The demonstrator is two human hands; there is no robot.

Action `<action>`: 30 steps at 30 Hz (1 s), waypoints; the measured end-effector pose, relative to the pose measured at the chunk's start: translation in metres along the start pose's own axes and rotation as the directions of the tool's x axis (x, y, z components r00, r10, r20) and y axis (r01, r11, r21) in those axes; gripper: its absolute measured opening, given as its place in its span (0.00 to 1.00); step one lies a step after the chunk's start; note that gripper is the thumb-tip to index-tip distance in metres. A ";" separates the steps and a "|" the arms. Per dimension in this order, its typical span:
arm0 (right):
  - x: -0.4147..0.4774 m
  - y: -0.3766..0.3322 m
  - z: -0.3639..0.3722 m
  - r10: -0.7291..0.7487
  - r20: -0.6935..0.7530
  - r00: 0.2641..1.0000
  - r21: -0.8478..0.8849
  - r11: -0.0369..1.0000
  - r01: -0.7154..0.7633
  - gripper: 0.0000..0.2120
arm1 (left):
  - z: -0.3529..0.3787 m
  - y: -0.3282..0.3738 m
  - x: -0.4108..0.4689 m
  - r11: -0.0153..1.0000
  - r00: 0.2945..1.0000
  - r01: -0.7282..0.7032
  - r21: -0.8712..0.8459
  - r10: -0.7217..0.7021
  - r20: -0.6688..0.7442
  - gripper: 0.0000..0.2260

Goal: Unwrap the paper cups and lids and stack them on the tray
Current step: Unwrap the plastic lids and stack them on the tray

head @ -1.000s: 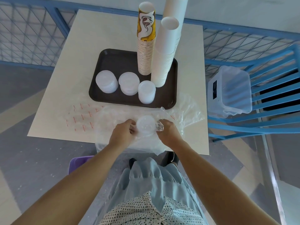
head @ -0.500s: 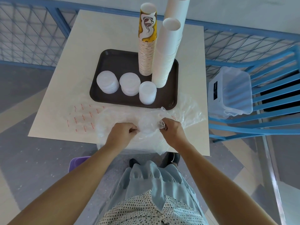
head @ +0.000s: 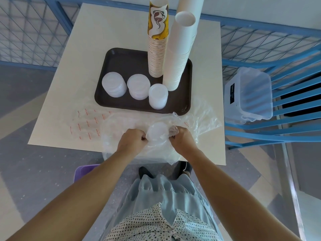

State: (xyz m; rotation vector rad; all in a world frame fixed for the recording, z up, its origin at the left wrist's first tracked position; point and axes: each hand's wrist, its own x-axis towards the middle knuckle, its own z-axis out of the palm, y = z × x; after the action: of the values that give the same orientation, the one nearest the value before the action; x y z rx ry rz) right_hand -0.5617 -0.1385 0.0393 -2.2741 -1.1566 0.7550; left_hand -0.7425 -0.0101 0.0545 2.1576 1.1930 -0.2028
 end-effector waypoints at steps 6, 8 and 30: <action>0.004 0.000 0.003 0.051 0.014 0.999 -0.002 0.999 -0.051 0.09 | 0.002 0.006 -0.001 0.999 0.999 0.035 -0.025 -0.035 -0.009 0.05; 0.002 0.002 0.001 0.025 0.040 0.999 0.016 1.000 -0.026 0.02 | 0.001 0.004 -0.001 0.999 1.000 0.028 -0.024 -0.028 0.013 0.06; 0.012 0.019 0.002 -0.297 0.105 0.949 0.022 0.955 0.297 0.42 | -0.003 -0.001 0.012 0.928 0.954 -0.296 -0.228 0.301 -0.012 0.36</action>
State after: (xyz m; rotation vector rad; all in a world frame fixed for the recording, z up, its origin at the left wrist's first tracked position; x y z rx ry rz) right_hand -0.5467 -0.1380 0.0229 -2.0095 -1.5024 0.7648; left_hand -0.7366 0.0007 0.0509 2.0926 0.8154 0.0406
